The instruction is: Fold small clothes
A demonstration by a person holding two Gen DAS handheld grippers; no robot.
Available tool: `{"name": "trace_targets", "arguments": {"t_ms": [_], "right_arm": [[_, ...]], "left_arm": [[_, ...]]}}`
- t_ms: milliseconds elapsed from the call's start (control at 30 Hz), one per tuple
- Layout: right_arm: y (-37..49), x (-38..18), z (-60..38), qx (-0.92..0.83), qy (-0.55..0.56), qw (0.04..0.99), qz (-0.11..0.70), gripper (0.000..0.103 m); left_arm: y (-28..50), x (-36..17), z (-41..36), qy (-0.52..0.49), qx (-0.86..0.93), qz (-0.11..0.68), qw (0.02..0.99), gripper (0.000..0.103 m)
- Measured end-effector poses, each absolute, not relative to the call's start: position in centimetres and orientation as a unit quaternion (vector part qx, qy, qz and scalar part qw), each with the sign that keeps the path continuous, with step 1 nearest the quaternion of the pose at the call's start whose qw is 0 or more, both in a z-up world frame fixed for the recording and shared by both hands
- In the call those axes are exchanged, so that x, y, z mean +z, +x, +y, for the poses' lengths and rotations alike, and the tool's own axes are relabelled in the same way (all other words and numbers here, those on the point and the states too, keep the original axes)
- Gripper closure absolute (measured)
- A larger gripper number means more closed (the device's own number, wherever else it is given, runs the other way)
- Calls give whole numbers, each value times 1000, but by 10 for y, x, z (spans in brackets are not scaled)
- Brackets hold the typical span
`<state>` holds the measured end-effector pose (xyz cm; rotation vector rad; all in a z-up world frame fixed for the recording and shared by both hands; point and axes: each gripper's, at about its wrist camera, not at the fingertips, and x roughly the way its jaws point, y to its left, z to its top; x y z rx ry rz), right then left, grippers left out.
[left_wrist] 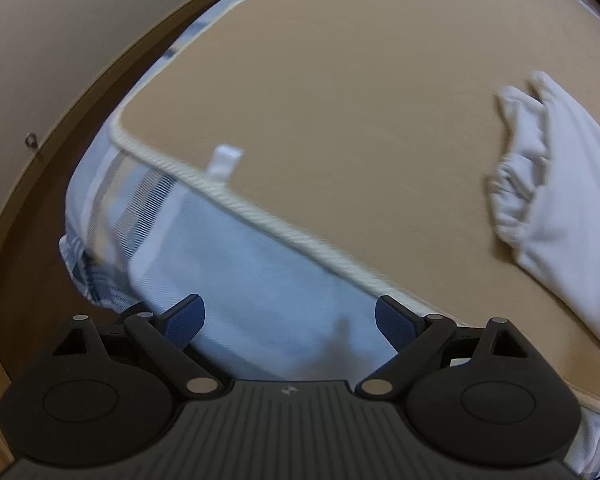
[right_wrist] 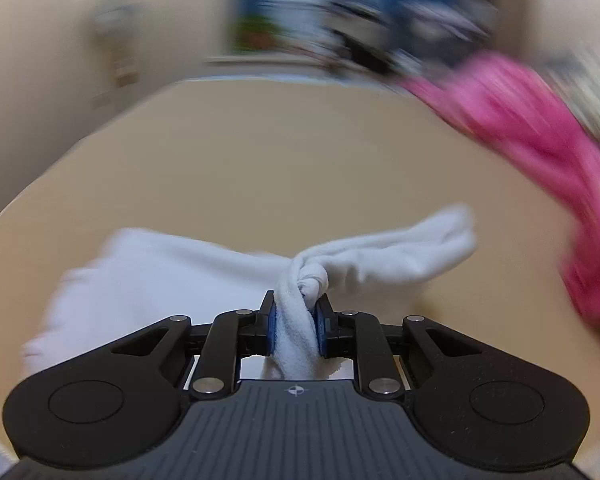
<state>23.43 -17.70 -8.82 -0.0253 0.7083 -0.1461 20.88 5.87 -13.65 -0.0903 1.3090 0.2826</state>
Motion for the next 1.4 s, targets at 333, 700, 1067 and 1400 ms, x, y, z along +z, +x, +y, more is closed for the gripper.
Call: {"name": "trace_targets", "arguments": {"t_ms": [333,700,1067,1400], "right_arm": [[222,-145,-38,132,-24,895,425,35],[176,-131,-181,-12,-26,925,379,35],[190,-191,-197,-27,14,880,473,42],[179,-176,-158,57,-116,899,418,41]], "left_arm": [[206,-143,110,-73,150,605,778,8],[258,-104,6,-90,-57,544,832,8],[297,-175,34,-1,87,607,790,5],[285,-130,23,-153,-24,561,813,2]]}}
